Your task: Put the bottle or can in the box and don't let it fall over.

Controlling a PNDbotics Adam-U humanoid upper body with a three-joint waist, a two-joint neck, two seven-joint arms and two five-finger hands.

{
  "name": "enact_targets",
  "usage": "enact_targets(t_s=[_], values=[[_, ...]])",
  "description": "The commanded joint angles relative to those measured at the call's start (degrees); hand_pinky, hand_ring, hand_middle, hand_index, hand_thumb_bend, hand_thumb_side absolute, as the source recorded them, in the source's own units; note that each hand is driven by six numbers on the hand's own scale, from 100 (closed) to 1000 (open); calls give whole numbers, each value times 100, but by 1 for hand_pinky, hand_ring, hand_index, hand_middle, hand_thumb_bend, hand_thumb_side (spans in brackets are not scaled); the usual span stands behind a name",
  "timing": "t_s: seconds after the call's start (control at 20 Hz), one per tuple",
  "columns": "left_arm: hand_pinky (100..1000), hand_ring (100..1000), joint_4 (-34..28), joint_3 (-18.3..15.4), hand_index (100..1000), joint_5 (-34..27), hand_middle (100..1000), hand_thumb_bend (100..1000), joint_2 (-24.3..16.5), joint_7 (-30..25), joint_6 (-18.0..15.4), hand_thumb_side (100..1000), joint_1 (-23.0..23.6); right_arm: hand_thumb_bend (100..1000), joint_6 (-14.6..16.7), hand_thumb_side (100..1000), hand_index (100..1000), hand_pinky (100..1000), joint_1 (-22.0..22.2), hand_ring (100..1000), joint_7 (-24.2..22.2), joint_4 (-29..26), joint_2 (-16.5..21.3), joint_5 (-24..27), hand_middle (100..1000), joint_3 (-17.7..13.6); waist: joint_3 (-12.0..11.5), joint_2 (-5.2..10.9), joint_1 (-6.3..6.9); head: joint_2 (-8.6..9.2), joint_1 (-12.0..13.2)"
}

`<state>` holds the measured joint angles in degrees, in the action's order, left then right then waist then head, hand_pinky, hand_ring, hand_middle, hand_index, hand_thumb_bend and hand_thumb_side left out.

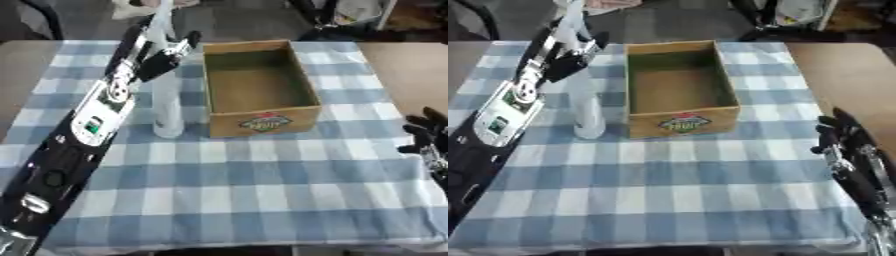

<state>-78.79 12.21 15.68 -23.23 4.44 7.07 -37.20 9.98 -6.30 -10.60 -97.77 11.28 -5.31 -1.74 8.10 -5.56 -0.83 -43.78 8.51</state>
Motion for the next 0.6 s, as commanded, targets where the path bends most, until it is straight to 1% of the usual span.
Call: enact_targets(t_s=[0.05,0.2,0.35,0.6], values=[[787,723,-40,8,914,-88,732,416,-123,27,-20,739,-160,157,-1,649,1000,683,-45,881,-14,-55,46,34,857,-25,11,90,-3,-33,24],[787,719,-21,22,911,-161,721,405,-120,21,-30,737,-180,158,0,649,1000,683,-45,881,-20,-54,42,36,857,-23,22,93,-3,-33,25],[782,699,-9,38,893,-205,687,368,-122,8,-43,724,-194,158,1,649,1000,683,-44,881,-22,-52,42,37,857,-24,31,95,-3,-33,31],[759,607,-11,45,824,-267,578,275,-123,39,-47,686,-209,158,1,649,1000,683,-43,881,-28,-49,38,37,857,-23,40,97,-4,-33,39]])
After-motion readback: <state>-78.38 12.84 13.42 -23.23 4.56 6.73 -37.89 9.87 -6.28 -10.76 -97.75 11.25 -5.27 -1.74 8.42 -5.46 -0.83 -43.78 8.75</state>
